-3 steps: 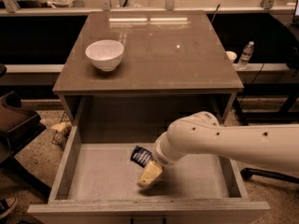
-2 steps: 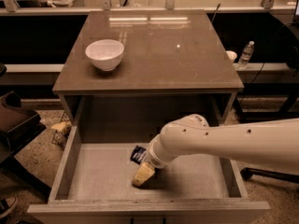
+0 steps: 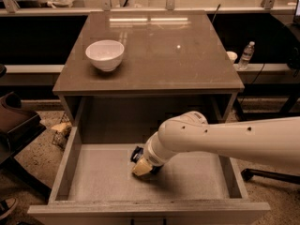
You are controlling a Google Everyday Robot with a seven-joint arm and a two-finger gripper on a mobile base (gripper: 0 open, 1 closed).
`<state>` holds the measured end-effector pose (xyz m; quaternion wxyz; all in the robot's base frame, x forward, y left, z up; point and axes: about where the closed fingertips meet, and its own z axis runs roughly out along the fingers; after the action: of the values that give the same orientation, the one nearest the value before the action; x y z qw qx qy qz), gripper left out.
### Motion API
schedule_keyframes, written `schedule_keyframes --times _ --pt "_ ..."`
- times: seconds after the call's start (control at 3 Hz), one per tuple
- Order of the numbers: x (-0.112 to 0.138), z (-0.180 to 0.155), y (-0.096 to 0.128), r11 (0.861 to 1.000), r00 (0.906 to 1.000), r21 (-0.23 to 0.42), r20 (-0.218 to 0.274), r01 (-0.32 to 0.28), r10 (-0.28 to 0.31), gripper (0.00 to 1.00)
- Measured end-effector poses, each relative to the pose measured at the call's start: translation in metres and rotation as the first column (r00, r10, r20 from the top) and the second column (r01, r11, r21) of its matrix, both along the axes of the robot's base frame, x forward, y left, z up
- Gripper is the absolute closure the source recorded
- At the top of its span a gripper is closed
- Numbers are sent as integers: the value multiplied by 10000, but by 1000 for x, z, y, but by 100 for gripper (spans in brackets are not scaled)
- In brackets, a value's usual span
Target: Pick rxbar blueberry from top drawer and place on counter
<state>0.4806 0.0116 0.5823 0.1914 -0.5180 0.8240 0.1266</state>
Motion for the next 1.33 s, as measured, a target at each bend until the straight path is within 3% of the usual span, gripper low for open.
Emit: schedule_keyframes --times 0.33,0.67,1.33 --pt "0 9 0 10000 10000 -1 -1 0 0 87" --pt "0 13 0 10000 10000 -2 -2 0 0 100" --pt "7 32 -2 9996 9999 284 95 -72 70 100"
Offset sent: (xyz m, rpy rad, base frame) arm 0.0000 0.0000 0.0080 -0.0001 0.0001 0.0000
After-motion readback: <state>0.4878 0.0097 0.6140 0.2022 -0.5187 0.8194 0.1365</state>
